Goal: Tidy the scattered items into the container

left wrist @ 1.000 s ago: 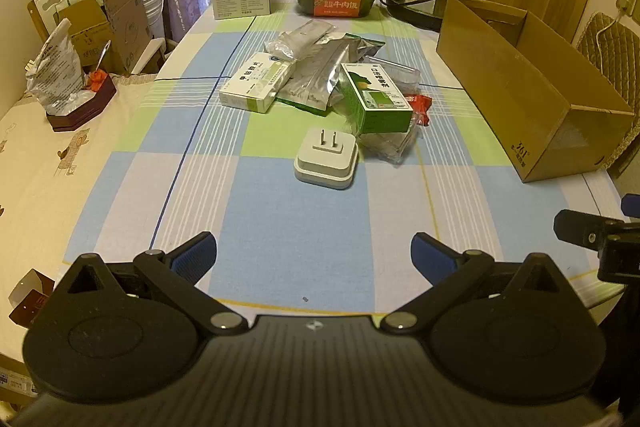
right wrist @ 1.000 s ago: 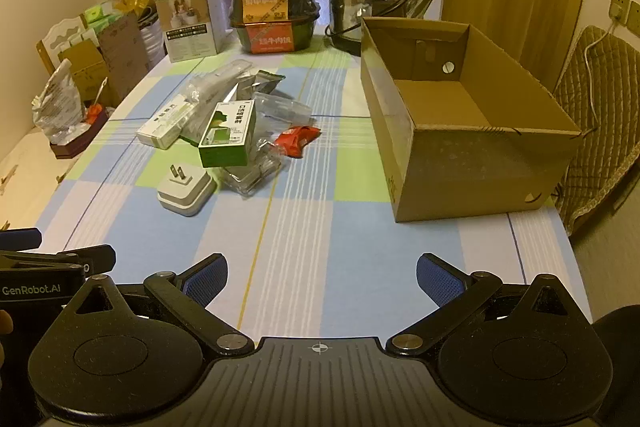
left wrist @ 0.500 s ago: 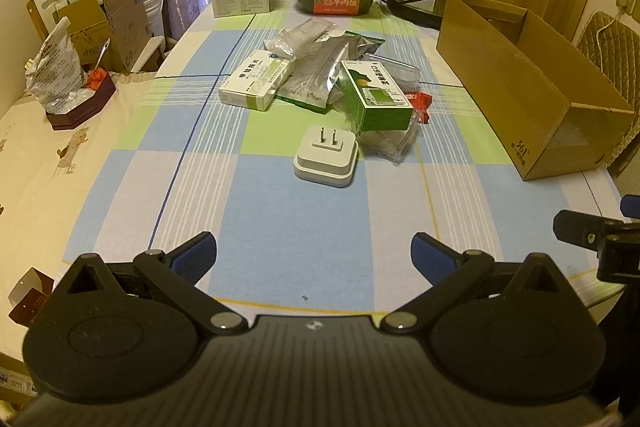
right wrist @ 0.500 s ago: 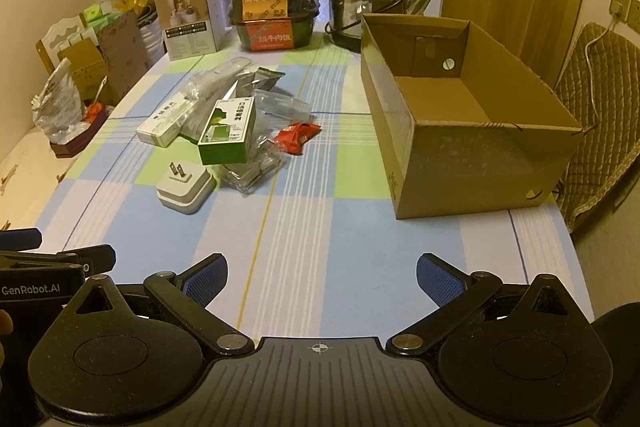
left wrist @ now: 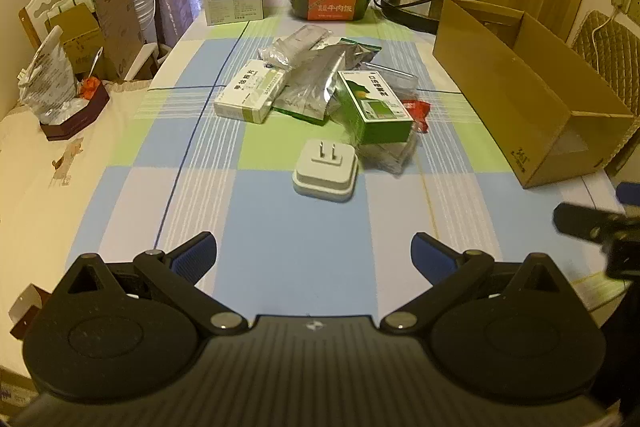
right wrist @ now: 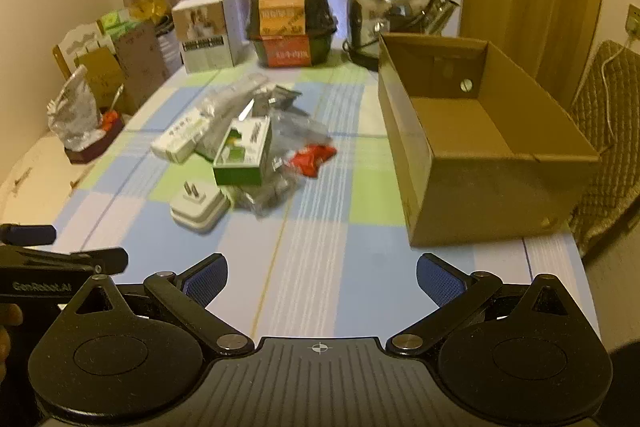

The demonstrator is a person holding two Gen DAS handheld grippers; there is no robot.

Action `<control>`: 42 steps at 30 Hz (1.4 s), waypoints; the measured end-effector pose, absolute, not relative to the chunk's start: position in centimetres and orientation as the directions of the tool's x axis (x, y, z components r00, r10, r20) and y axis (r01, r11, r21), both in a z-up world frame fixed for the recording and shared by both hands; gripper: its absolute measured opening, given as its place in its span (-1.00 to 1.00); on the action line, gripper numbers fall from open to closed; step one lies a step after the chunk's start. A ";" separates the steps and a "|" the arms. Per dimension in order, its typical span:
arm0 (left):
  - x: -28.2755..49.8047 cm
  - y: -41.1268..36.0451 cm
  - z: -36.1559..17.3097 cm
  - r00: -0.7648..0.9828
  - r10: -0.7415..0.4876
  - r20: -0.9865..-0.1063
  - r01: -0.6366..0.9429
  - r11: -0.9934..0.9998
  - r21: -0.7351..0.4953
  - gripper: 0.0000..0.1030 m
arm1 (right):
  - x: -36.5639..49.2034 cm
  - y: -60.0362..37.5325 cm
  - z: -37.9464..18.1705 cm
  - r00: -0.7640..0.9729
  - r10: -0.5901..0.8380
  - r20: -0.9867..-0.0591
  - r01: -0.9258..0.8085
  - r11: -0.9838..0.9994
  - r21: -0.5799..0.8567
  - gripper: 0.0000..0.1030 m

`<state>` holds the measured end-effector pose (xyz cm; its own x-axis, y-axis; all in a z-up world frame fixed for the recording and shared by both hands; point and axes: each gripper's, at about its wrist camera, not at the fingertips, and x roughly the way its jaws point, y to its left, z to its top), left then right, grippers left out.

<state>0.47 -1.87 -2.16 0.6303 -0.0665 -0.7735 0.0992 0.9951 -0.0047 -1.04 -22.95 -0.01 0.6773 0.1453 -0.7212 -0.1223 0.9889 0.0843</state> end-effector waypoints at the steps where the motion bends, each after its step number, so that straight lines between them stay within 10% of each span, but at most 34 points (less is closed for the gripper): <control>1: 0.9 -1.8 -2.3 0.630 -0.064 -0.774 0.102 0.995 0.001 0.98 | -0.7 -22.9 0.2 0.681 0.151 -0.717 -0.128 0.988 0.086 1.00; 15: 11.0 -2.9 -7.7 0.578 -0.135 -0.805 0.317 0.946 0.069 0.97 | 5.6 -21.4 -0.5 0.691 0.199 -0.694 -0.182 0.978 0.099 1.00; 28: 15.3 -3.1 -12.7 0.522 -0.192 -0.831 0.337 0.941 -0.006 0.18 | 11.0 -20.4 -2.8 0.676 0.210 -0.706 -0.205 0.974 0.093 1.00; 42: 15.3 1.8 -11.4 0.541 -0.125 -0.832 0.219 0.976 -0.005 0.17 | 19.6 -14.5 -6.7 0.592 0.271 -0.759 -0.231 0.959 0.162 1.00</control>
<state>15.34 1.79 -11.40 0.5412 -0.1254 -0.8315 0.2189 0.9757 -0.0046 19.63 -14.54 -6.69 0.5921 0.2708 -0.7590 -0.2308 0.9594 0.1622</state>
